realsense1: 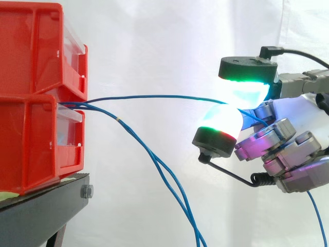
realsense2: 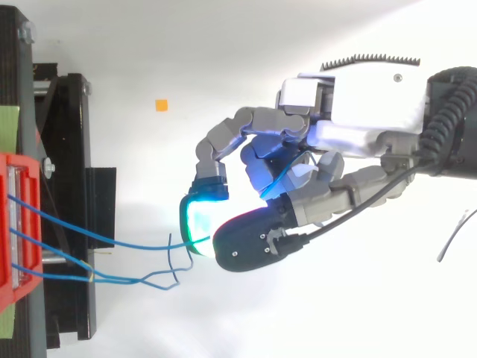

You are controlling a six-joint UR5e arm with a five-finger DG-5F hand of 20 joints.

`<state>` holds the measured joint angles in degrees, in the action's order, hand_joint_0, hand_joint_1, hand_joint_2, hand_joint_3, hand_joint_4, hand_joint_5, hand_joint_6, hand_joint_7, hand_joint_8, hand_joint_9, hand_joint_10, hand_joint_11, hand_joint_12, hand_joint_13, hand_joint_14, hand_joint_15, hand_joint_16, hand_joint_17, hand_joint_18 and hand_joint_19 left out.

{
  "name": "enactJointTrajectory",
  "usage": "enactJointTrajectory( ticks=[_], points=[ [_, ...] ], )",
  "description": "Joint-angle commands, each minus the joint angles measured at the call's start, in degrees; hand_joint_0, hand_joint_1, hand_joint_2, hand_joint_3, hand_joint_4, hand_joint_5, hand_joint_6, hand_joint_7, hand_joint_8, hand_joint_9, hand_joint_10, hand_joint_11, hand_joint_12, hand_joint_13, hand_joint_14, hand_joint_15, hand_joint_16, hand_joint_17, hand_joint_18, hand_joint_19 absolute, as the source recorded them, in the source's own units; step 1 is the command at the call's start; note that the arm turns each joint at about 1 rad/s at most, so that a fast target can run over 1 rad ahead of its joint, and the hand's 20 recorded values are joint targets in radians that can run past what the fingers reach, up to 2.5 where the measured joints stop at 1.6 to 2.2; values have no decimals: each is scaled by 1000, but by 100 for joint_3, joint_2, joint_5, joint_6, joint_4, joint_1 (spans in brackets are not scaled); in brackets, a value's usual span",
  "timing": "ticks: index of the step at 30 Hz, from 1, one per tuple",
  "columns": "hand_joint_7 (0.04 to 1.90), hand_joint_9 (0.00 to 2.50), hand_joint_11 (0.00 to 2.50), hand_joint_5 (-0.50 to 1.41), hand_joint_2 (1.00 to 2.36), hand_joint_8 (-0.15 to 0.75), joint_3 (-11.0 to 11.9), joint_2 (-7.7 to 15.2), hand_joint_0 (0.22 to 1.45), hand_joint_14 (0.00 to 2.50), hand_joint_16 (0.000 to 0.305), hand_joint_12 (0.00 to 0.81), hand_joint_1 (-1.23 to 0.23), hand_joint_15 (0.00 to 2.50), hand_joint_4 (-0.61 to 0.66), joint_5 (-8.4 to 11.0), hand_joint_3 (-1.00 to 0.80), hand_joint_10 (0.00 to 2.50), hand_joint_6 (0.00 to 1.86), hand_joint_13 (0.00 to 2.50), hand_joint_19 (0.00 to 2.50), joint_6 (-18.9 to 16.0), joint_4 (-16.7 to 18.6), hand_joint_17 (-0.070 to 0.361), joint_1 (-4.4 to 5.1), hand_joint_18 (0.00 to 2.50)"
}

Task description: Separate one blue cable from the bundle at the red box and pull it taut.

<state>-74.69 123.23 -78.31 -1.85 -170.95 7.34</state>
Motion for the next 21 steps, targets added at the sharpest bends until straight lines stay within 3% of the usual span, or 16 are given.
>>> enactJointTrajectory(
  ticks=[1, 10, 11, 12, 13, 14, 21],
  points=[
    [1140, 593, 2500, -150, 1005, 370, -2, 0, 628, 2500, 250, 643, -900, 1863, 64, 0, 114, 2500, 854, 1518, 764, 0, 0, 188, -4, 1941],
    [1139, 587, 2500, -150, 1005, 365, -2, 0, 628, 2500, 248, 645, -899, 1855, 60, 0, 119, 2500, 854, 1512, 766, 0, 0, 186, -4, 1925],
    [1141, 586, 2500, -150, 1005, 364, 7, 0, 629, 2500, 82, 641, -899, 1865, 58, 0, 119, 2500, 854, 1509, 756, 0, 0, 184, -4, 1920],
    [1141, 586, 2500, -150, 1005, 365, -2, 0, 628, 2500, 83, 643, -899, 1878, 58, 0, 119, 2500, 854, 1507, 773, 0, 0, 187, -4, 1920],
    [1141, 586, 2500, -150, 1005, 365, -2, 0, 628, 2500, 246, 643, -899, 1877, 58, 0, 119, 2500, 854, 1506, 745, 0, 0, 184, -4, 1920],
    [1135, 584, 2500, -149, 1005, 363, -2, 0, 630, 2500, 82, 636, -900, 1852, 55, 0, 116, 2500, 854, 1498, 774, 0, 0, 184, 4, 1912],
    [1134, 584, 2500, -149, 1005, 364, -2, 8, 629, 2500, 81, 633, -899, 1856, 56, 0, 120, 2500, 854, 1494, 744, 0, 0, 182, -4, 1909]
  ],
)
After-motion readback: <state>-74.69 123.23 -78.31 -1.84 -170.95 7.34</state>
